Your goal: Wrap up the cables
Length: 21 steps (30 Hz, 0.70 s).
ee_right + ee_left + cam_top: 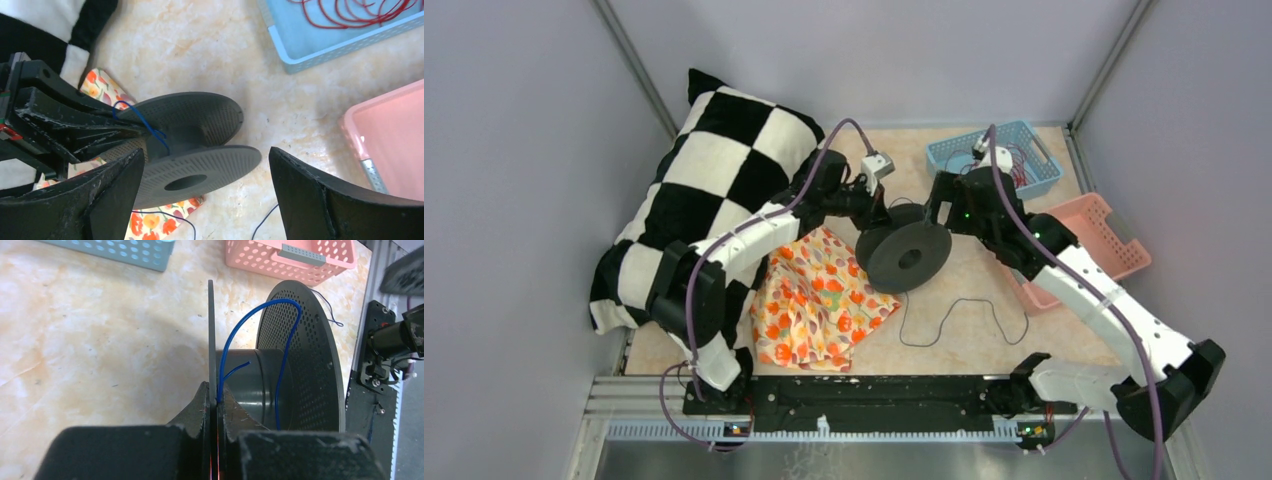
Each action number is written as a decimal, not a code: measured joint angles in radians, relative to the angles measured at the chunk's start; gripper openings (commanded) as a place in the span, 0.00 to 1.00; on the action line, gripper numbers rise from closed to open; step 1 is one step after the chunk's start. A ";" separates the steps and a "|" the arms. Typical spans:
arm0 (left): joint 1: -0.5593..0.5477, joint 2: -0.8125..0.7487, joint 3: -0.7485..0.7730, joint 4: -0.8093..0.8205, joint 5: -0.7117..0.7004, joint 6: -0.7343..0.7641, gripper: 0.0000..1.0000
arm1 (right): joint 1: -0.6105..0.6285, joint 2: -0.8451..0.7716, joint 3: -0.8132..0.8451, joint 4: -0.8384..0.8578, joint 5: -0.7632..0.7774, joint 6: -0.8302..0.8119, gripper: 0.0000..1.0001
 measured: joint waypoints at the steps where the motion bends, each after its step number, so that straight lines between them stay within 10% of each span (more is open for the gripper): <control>1: 0.000 -0.017 -0.006 -0.001 -0.013 -0.001 0.00 | 0.000 -0.019 0.000 -0.001 0.006 -0.005 0.94; 12: 0.000 -0.259 -0.042 0.000 -0.194 -0.026 0.00 | -0.001 -0.325 -0.148 0.111 0.039 -0.158 0.88; 21: 0.000 -0.325 0.007 -0.077 -0.381 -0.056 0.00 | -0.003 -0.402 -0.461 0.337 -0.222 -0.323 0.87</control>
